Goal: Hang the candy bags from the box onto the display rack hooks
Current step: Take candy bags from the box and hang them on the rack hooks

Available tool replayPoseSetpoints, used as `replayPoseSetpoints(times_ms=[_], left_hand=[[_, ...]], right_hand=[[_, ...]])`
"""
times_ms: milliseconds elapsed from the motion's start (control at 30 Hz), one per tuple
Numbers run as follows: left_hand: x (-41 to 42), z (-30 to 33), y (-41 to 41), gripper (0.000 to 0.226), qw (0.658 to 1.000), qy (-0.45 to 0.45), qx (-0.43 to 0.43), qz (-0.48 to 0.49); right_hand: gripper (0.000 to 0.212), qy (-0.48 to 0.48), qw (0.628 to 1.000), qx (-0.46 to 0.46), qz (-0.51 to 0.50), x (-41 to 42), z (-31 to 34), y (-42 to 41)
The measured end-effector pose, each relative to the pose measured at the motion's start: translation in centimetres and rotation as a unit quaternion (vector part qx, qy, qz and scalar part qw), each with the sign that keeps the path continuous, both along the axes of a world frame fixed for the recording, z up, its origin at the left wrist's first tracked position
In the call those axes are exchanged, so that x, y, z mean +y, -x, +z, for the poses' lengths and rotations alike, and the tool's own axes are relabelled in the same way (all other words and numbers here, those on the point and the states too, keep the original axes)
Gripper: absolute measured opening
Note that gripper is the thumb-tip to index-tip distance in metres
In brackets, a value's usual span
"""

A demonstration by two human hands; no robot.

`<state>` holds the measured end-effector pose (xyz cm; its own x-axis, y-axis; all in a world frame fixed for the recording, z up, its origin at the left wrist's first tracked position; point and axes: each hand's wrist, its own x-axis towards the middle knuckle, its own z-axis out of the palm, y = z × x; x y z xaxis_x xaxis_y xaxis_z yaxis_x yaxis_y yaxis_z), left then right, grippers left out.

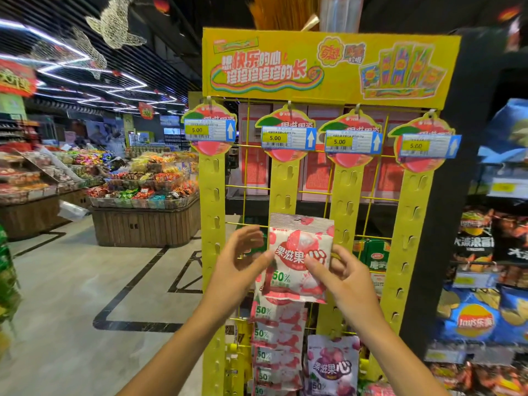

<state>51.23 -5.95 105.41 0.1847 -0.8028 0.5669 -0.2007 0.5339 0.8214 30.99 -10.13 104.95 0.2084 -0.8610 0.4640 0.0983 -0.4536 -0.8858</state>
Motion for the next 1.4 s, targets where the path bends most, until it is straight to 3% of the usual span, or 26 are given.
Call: replayPoseSetpoints(times_ms=[267, 567, 800, 1000, 1200, 1300, 1400], left_hand=[[-2.1, 2.8, 0.1, 0.055, 0.999, -0.03, -0.028, -0.023], [-3.5, 3.1, -0.1, 0.029, 0.989, -0.092, 0.029, -0.107], [-3.5, 2.2, -0.5, 0.042, 0.987, -0.101, 0.032, -0.118], [-3.4, 1.8, -0.7, 0.053, 0.992, -0.078, 0.0, -0.098], [-2.8, 0.5, -1.1, 0.057, 0.993, -0.017, -0.073, -0.088], [-2.3, -1.1, -1.9, 0.065, 0.992, -0.008, -0.096, -0.079], [-1.6, -2.7, -3.3, 0.072, 0.983, 0.054, -0.173, 0.001]], right_hand=[[0.024, 0.011, 1.0, 0.007, -0.015, -0.8, 0.8, 0.2], [0.028, 0.005, 0.999, 0.034, -0.012, -1.3, 0.7, -0.4], [0.024, -0.018, 0.998, 0.065, -0.008, -1.1, -0.5, -0.4], [0.03, -0.039, 0.997, 0.061, -0.006, -0.9, -2.5, -1.1], [0.046, -0.01, 0.994, 0.068, -0.09, 0.2, -3.5, -1.4], [0.05, 0.013, 0.988, 0.107, -0.106, 1.0, -4.5, -1.0], [0.044, 0.029, 0.978, 0.167, -0.118, 2.0, -5.4, 0.1]])
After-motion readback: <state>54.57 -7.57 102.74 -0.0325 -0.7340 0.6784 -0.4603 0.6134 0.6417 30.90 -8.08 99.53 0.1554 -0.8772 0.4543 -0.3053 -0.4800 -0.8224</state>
